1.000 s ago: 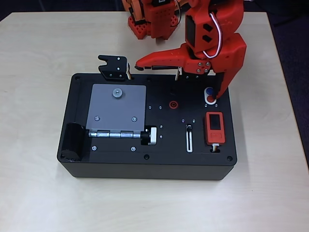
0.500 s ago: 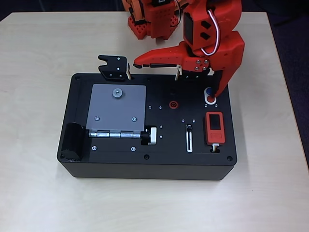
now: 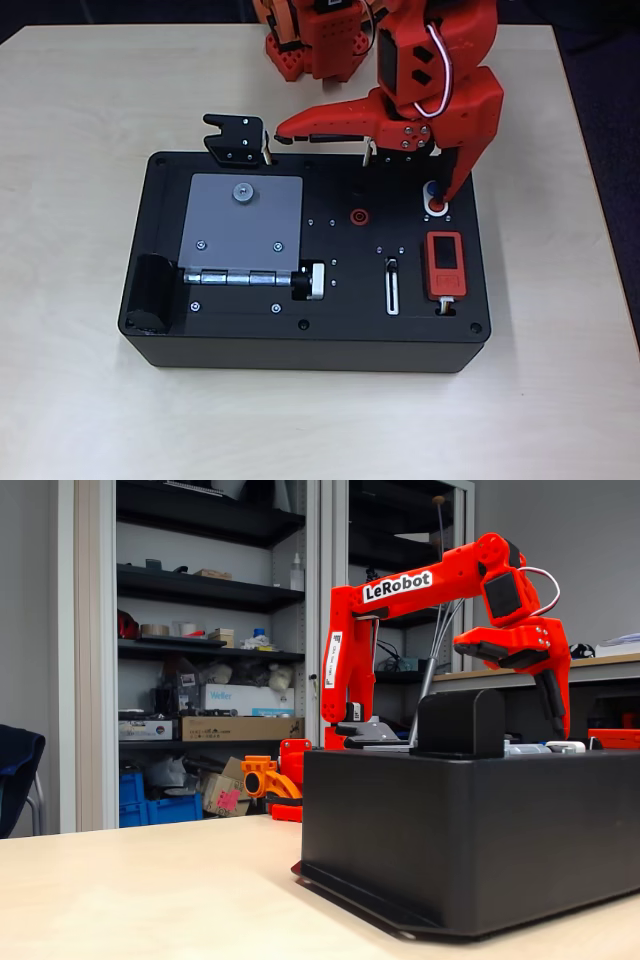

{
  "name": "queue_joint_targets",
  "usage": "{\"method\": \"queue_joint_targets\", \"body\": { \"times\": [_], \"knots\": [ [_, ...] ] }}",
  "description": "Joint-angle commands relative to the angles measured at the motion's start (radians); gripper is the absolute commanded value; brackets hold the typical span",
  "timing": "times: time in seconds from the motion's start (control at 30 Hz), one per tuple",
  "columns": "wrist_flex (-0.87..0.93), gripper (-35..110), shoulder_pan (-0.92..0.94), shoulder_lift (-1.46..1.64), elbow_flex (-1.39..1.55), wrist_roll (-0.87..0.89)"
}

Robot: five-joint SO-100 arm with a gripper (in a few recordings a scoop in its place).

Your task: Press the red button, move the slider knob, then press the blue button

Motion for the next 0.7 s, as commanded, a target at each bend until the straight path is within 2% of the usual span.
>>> {"method": "queue_joint_targets", "body": {
  "times": [0.0, 0.67],
  "knots": [
    [-0.003, 101, 0.003, 0.051, 0.018, 0.008],
    [-0.054, 101, 0.002, 0.028, 0.054, 0.006]
  ]
}}
